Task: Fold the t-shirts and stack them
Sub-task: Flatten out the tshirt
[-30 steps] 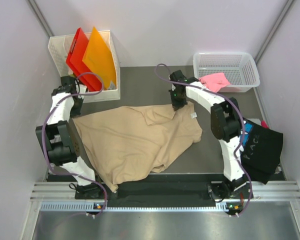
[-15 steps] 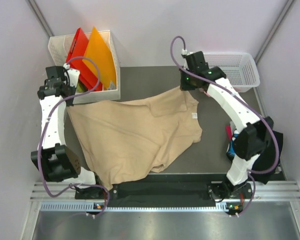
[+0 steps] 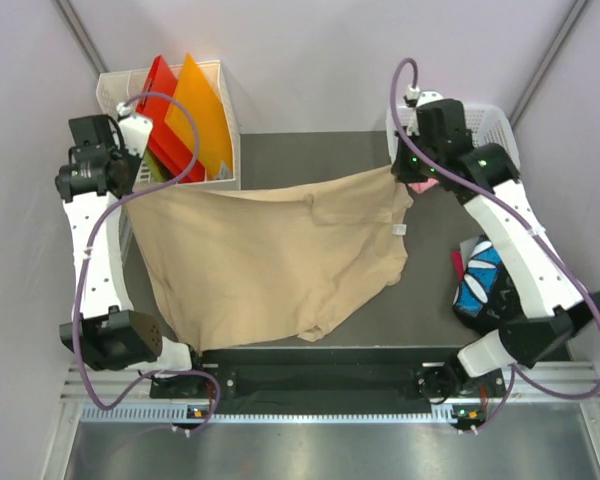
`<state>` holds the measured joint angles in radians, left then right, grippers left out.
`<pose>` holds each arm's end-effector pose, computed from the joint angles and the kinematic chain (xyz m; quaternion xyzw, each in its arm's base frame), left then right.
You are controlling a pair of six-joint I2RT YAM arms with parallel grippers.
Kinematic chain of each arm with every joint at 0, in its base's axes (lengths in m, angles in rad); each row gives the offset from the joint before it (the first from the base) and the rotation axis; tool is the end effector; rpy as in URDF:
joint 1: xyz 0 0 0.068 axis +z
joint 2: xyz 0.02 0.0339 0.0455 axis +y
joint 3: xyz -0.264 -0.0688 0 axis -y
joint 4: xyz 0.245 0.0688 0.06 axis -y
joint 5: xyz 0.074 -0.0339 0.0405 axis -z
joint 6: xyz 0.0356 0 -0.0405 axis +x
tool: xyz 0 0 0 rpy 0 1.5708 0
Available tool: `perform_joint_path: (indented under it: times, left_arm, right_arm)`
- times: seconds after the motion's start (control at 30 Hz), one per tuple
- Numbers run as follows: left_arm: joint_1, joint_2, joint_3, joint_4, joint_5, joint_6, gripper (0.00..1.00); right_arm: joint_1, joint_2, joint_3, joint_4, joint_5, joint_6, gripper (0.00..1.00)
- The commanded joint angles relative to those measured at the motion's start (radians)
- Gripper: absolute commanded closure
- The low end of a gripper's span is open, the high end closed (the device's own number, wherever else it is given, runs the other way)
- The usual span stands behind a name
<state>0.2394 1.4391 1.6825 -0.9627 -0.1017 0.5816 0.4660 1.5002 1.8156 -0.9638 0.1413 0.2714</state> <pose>0.2818 0.0725 0.4204 0.1342 0.8998 0.2070 0.3597 0.2727 0.1316 0.4439 -0.0555 0.8921 0.1010 0.4369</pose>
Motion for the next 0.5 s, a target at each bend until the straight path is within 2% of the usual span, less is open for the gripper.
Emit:
perform_joint_path:
  times: [0.0,0.1,0.23,0.47]
  left_arm:
    - [0.000,-0.026,0.190,0.010,0.057,0.073,1.00]
    - [0.000,-0.046,0.279,-0.022,0.095,0.098,1.00]
    - [0.001,-0.123,0.325,-0.091,0.169,0.135,1.00]
    - [0.001,-0.359,0.152,-0.148,0.169,0.239,1.00]
  right_arm:
    - [-0.009,-0.153,0.088,-0.046,0.043,0.009,1.00]
    - [-0.009,-0.228,0.119,-0.046,0.020,0.011,1.00]
    - [-0.009,-0.299,0.174,-0.098,-0.028,0.028,1.00]
    - [-0.009,-0.440,0.232,-0.249,-0.135,0.075,1.00]
